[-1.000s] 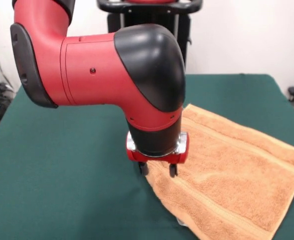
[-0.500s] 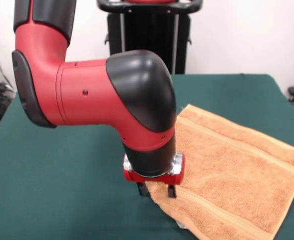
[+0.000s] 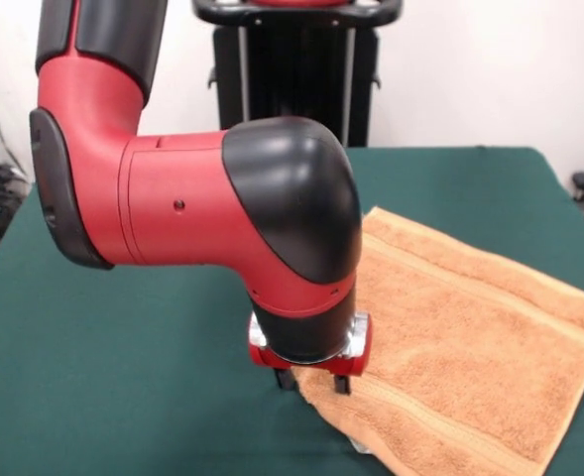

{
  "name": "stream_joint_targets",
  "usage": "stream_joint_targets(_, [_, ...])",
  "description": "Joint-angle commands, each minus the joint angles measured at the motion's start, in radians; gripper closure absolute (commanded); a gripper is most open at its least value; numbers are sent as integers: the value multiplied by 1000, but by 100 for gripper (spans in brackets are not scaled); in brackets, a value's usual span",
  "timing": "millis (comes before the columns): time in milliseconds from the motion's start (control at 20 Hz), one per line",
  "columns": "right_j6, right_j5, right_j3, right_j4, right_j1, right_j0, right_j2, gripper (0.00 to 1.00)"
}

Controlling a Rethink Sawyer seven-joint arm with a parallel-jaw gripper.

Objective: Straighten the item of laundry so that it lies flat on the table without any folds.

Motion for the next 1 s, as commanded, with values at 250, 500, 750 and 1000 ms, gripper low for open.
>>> stream_joint_targets(250, [60,-501,-40,-157,312,60,-34,100])
stream_joint_targets(500, [56,-437,-61,-147,312,69,-39,100])
stream_joint_targets(750, [52,-235,-134,-109,318,89,-41,100])
stream_joint_targets(1000, [60,-95,-185,-80,320,102,-44,100])
